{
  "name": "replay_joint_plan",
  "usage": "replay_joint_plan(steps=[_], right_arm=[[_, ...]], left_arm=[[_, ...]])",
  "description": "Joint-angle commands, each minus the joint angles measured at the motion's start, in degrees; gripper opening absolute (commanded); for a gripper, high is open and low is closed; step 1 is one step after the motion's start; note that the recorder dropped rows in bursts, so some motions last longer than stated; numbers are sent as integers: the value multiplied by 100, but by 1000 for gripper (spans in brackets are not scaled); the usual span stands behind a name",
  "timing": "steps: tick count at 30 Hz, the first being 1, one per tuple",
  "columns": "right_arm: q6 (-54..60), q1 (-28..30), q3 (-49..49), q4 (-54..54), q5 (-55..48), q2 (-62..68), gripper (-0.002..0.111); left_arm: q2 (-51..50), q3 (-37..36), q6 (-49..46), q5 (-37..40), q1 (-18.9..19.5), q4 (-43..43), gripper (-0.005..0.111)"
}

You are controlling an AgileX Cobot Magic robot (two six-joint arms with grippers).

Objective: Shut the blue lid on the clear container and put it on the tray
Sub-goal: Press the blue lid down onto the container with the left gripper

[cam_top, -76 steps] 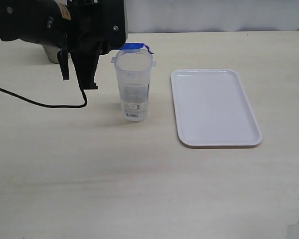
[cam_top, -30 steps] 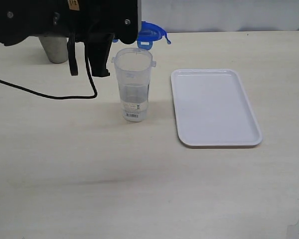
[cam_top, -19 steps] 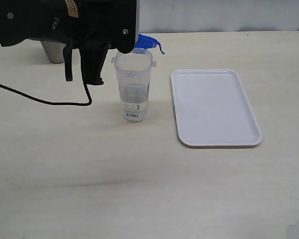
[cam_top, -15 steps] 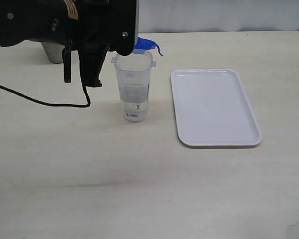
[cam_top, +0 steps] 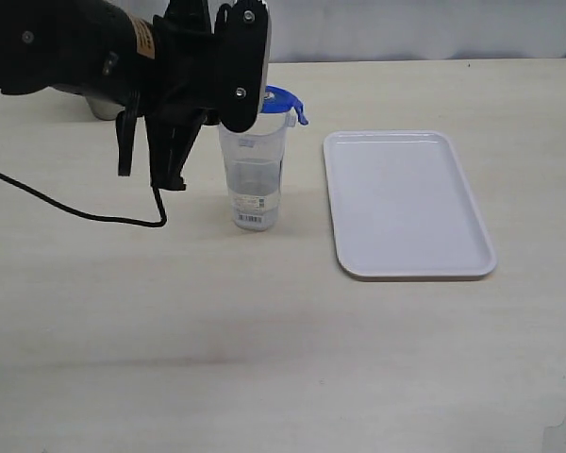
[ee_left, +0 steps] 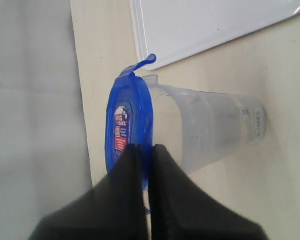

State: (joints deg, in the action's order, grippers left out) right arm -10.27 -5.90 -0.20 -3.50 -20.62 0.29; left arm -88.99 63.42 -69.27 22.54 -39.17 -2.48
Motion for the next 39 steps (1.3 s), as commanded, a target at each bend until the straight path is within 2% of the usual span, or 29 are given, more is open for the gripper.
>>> replay_joint_plan(steps=[1,20,33,39], right_arm=[[12,40,20,3,14,-29,4],[12,40,20,3,14,-29,4],[12,40,20,3,14,-29,4],[12,40,20,3,14,-29,4]], left_arm=[[30,-6,65,141,-17,13,0],[-225,-6,76,432,-17,248,0],[-253,5,87,278,-17,213,0],[-253,5,478,89,-17,-50,0]])
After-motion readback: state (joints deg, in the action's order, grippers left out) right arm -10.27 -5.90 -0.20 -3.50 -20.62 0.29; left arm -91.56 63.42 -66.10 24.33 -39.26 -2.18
